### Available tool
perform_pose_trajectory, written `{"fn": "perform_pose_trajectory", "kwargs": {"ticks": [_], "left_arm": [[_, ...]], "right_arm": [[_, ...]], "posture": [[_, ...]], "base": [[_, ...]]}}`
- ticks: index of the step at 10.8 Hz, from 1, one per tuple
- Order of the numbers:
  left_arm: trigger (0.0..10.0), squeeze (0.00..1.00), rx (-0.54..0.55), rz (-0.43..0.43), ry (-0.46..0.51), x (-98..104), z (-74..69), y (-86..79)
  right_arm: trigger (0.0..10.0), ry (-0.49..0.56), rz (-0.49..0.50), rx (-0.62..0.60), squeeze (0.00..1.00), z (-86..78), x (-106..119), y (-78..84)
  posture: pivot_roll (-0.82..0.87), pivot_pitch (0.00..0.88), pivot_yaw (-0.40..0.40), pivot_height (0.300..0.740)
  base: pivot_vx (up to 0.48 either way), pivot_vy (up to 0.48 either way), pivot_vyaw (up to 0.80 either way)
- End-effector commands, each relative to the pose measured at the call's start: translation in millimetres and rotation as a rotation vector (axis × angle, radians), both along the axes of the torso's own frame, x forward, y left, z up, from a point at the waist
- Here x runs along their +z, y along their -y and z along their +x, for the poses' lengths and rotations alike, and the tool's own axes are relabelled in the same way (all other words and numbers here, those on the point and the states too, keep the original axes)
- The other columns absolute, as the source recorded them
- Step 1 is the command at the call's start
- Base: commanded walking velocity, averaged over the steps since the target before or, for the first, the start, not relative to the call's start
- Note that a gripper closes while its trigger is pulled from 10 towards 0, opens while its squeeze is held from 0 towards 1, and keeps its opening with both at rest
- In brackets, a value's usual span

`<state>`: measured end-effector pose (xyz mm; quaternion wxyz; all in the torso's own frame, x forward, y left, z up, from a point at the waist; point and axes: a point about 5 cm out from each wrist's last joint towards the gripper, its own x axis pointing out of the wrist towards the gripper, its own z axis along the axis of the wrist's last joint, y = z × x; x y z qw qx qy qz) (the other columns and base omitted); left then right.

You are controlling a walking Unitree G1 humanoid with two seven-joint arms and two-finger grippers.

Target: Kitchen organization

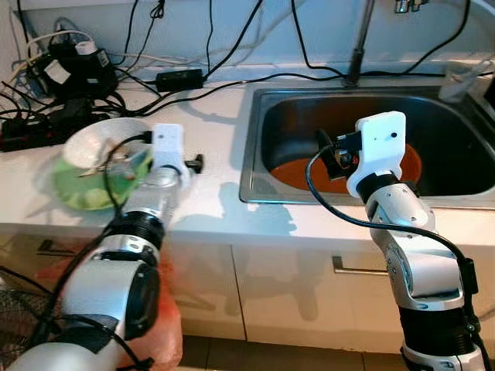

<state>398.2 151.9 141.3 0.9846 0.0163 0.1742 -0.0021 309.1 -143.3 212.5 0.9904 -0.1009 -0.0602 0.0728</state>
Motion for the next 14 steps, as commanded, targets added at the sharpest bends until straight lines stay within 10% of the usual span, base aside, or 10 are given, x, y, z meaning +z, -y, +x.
{"fn": "perform_pose_trajectory", "kwargs": {"ticks": [1, 14], "left_arm": [[10.0, 0.00, -0.076, -0.037, -0.139, -28, -11.5, 19.0], [10.0, 0.00, -0.331, -0.061, -0.113, -18, -16.2, 98.5]], "right_arm": [[10.0, 0.009, -0.009, -0.003, 0.00, -0.1, 3, -1.0], [10.0, 0.010, -0.009, -0.020, 0.00, -3.0, 2, 0.2]], "posture": [[-0.16, 0.000, 0.100, 0.740], [-0.19, 0.000, 0.123, 0.740]], "base": [[0.000, 0.000, 0.00], [0.000, 0.000, 0.00]]}}
